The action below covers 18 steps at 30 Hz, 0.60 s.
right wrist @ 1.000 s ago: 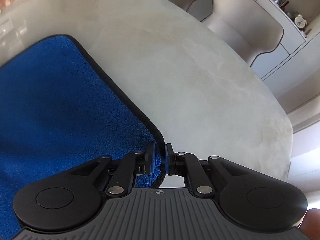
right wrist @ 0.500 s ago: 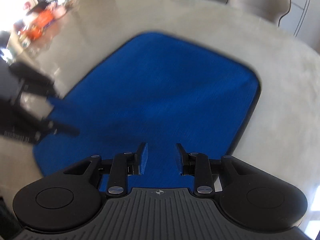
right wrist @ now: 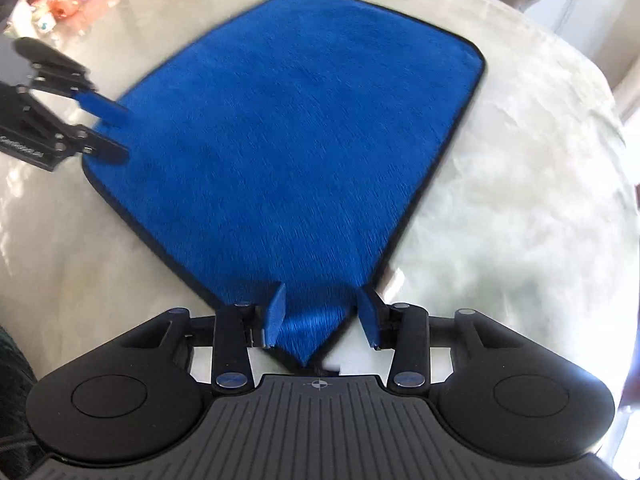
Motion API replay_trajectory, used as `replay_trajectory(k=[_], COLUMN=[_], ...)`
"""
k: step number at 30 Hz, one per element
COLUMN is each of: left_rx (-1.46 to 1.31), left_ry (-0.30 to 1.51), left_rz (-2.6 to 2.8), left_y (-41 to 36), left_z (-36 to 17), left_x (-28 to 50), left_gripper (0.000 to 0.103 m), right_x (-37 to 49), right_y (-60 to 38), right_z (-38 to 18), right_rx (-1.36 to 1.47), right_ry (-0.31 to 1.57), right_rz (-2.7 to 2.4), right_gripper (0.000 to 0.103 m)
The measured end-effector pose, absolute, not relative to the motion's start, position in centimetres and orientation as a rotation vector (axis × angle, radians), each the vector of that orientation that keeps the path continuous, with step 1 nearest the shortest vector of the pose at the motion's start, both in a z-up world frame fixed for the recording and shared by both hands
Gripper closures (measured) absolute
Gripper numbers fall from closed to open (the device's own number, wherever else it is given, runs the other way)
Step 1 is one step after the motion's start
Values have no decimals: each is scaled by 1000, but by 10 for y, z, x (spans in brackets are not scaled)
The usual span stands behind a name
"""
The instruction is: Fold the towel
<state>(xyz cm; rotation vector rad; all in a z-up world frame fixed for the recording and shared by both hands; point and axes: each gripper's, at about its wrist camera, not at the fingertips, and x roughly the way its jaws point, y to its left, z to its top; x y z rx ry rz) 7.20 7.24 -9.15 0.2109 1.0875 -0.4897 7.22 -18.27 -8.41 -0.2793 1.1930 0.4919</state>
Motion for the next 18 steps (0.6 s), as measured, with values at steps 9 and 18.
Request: replay_trajectory(k=[9,18], left_rx=[135,138], left_ry=[1079,1038], left_rz=[-427,-344], left_y=[81,90], left_z=[-91,-83], left_x=[53,36], left_gripper=[58,57], right_x=[58,31], right_y=[-176,-187], right_z=[-71,-73], right_rx=[-125,-113], right_ry=[1113,1079], right_rz=[464,336], right_gripper=[61,50])
